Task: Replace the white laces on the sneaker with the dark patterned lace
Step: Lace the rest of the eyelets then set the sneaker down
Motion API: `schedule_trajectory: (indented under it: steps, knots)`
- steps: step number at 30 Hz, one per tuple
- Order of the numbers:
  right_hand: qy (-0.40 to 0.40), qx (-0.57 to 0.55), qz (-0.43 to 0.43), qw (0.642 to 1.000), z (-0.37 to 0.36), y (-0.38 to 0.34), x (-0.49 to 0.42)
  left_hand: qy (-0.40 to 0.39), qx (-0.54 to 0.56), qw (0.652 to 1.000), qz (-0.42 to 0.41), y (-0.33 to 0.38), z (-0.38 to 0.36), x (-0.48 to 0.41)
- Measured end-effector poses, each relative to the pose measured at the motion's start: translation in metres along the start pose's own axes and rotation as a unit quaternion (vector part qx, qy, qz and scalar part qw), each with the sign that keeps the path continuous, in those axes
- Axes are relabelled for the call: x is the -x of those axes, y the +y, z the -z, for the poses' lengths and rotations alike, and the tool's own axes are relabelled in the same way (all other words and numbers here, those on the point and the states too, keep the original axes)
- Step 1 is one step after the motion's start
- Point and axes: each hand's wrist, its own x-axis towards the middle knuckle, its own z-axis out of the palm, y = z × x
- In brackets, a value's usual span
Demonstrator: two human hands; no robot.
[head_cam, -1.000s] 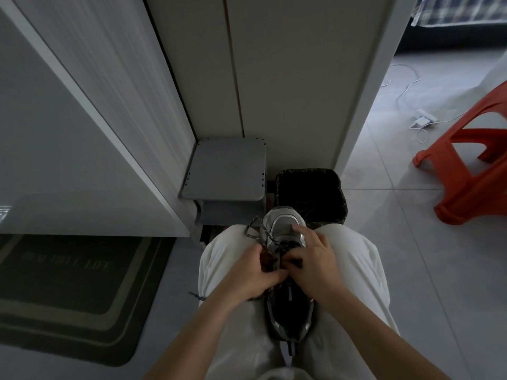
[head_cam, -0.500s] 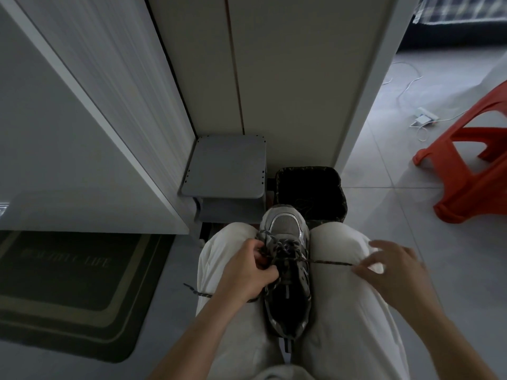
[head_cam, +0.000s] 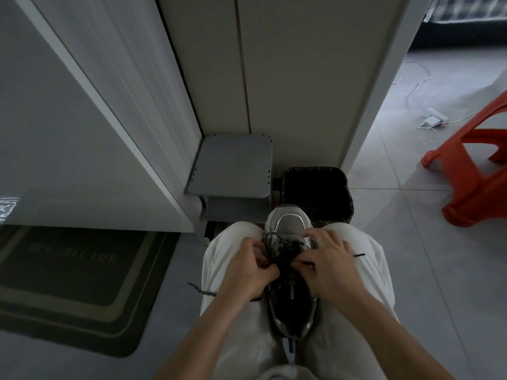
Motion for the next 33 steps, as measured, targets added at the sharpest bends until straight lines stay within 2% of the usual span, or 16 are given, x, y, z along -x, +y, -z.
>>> schedule_trajectory:
  steps: [2,4,8,11,14,15,17,19,20,21,24,25,27,29,31,33]
  knots:
    - [0.039,0.006,-0.028,0.999,0.018,0.018,0.012,0.005,0.009,1.000,0.011,0.001,-0.001,0.000]
    - [0.064,0.016,-0.091,0.994,0.035,0.047,0.027,0.007,0.012,1.000,0.011,0.000,-0.001,0.000]
    - [0.025,0.038,-0.228,0.973,0.053,0.089,0.056,-0.008,-0.022,0.999,-0.041,0.002,-0.003,0.001]
    - [0.005,0.015,-0.230,0.973,0.048,0.087,0.065,0.007,-0.041,0.998,-0.055,0.007,-0.004,0.003]
    - [0.000,-0.033,-0.231,0.972,0.049,0.082,0.065,-0.001,-0.059,0.998,-0.020,0.013,0.000,0.010]
    - [-0.025,-0.033,-0.243,0.969,0.051,0.083,0.065,-0.026,-0.089,0.996,-0.002,0.015,0.004,0.012]
    - [-0.072,-0.032,-0.259,0.963,0.055,0.086,0.063,-0.129,-0.162,0.978,0.028,0.017,0.016,0.017]
    - [-0.086,-0.073,-0.265,0.958,0.061,0.087,0.061,-0.237,-0.165,0.957,0.027,0.020,0.026,0.024]
    - [-0.089,-0.109,-0.265,0.954,0.064,0.087,0.060,-0.251,-0.145,0.957,0.009,0.022,0.031,0.026]
    - [-0.092,-0.144,-0.263,0.950,0.067,0.087,0.059,-0.230,-0.117,0.966,-0.014,0.025,0.036,0.026]
    - [-0.091,-0.233,-0.266,0.931,0.071,0.083,0.055,-0.079,-0.046,0.995,-0.043,0.031,0.051,0.020]
    - [-0.085,-0.279,-0.275,0.916,0.071,0.080,0.054,-0.052,-0.061,0.996,-0.039,0.031,0.056,0.018]
    - [-0.061,-0.367,-0.290,0.882,0.069,0.072,0.050,-0.060,-0.157,0.986,-0.014,0.029,0.060,0.016]
    - [-0.038,-0.414,-0.293,0.861,0.067,0.062,0.044,-0.071,-0.281,0.957,0.012,0.029,0.055,0.019]
    - [-0.028,-0.439,-0.284,0.852,0.064,0.050,0.039,-0.009,-0.333,0.942,-0.045,0.036,0.038,0.027]
    - [-0.022,-0.463,-0.266,0.845,0.058,0.040,0.032,0.014,-0.260,0.955,-0.141,0.048,0.015,0.037]
